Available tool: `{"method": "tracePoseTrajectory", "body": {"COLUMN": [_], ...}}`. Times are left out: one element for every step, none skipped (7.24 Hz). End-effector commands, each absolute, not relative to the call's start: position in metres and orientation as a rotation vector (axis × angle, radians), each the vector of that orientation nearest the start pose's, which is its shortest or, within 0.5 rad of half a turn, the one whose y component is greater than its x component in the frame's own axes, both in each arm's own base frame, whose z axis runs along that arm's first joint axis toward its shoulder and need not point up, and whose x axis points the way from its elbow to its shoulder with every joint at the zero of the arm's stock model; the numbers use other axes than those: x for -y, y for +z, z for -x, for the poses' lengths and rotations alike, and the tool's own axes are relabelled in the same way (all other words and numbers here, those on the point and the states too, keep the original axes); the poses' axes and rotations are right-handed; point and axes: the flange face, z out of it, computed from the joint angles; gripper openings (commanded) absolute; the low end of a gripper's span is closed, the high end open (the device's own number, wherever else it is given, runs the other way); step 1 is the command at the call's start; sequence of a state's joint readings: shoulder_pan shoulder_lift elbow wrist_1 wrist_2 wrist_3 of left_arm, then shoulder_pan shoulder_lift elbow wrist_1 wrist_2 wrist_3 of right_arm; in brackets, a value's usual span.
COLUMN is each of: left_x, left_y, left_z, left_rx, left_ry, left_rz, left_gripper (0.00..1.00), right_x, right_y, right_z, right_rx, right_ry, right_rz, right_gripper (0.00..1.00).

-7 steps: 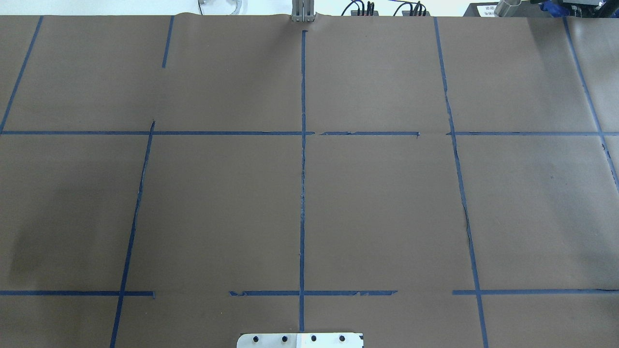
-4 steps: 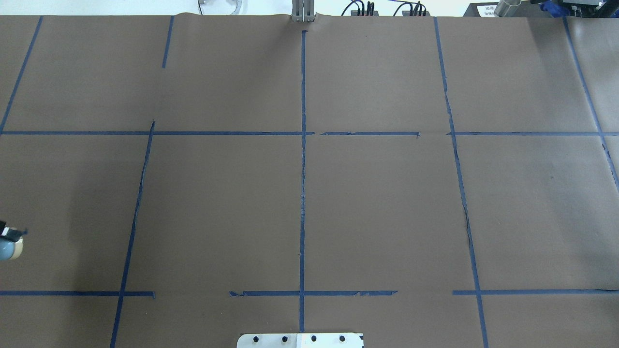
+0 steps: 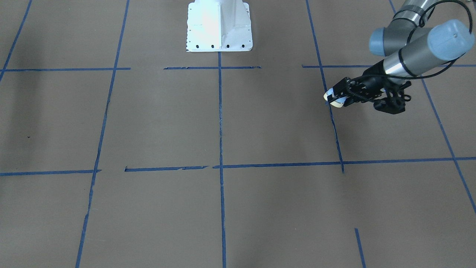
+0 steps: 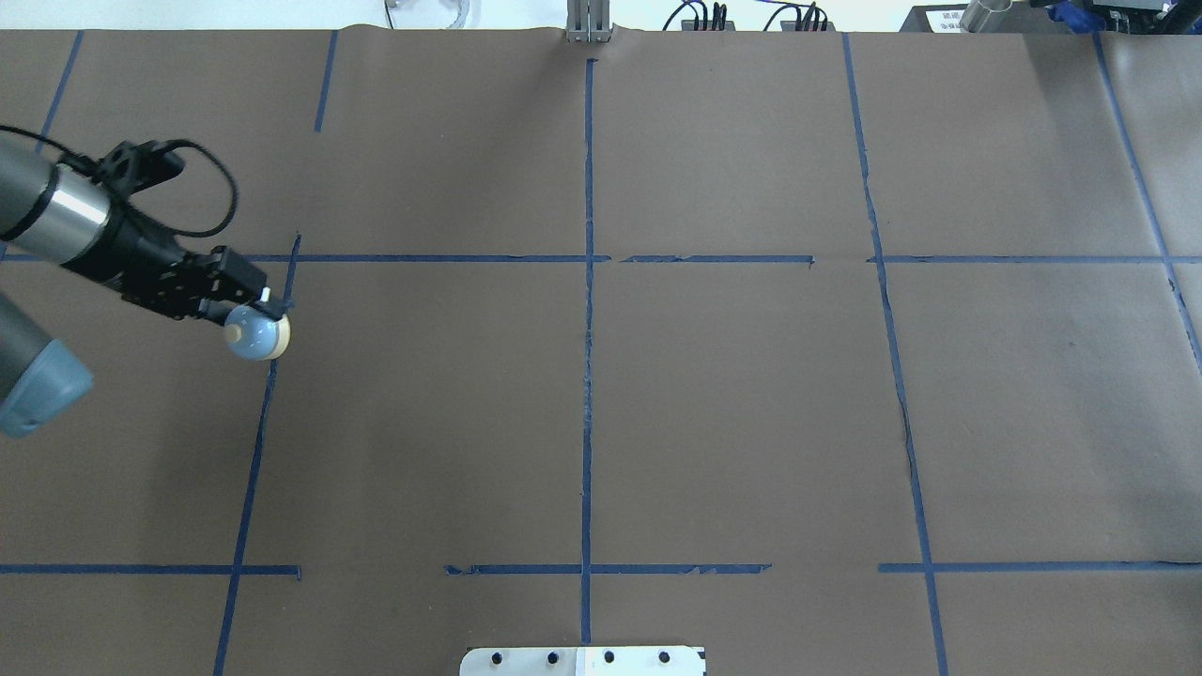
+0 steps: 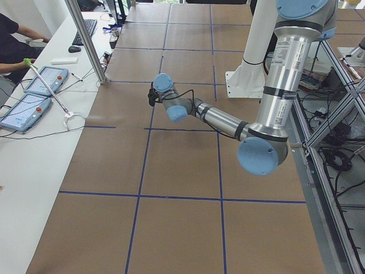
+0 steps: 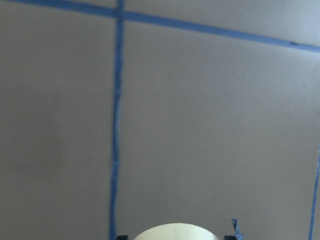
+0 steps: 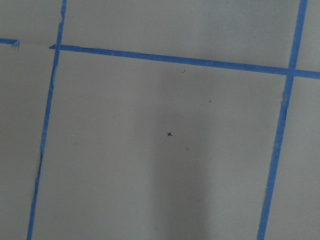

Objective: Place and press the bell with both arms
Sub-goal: 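Carry the bell with the left gripper toward the grid centre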

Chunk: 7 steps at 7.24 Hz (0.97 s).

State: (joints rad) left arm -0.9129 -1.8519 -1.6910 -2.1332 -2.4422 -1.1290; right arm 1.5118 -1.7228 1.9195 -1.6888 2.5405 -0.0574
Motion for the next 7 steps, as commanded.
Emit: {"method": "tracePoseTrajectory", "body": {"left_x": [0.526,0.549,0.572,0.583,0.583,0.591,0.583], "left_y": [0.304,0.283,0.262,0.242,0.217,0.192,0.175], "left_z": [-0.414,-0.444,-0.474,-0.491,-0.535,-0.571,-0.595], "left_rx": [-1.115,-1.11,-1.099,-1.093,-1.074,-1.052,-1.008], "left_ry": [-0.012,-0.05,-0.055,-0.082,-0.108,-0.107,-0.104], "left_rz": [0.026,0.049,0.06,0.055,0.076,0.083,0.123], "left_gripper": [0.01,0.01,0.01,0.01,0.01,0.01,0.01], "right_x": [0.427,0.426,0.426,0.427,0.427,0.427,0.427], "right_y": [0.556,0.556,0.556,0.555,0.555,0.556,0.561], "right_z": [-0.026,-0.026,-0.026,-0.023,-0.019,-0.019,-0.019], "right_rx": [0.965,0.968,0.968,0.969,0.971,0.969,0.968], "right_ry": [-0.145,-0.144,-0.145,-0.15,-0.158,-0.159,-0.155], "right_rz": [-0.069,-0.071,-0.069,-0.066,-0.06,-0.06,-0.051], "right_gripper": [1.0,1.0,1.0,1.0,1.0,1.0,1.0]}}
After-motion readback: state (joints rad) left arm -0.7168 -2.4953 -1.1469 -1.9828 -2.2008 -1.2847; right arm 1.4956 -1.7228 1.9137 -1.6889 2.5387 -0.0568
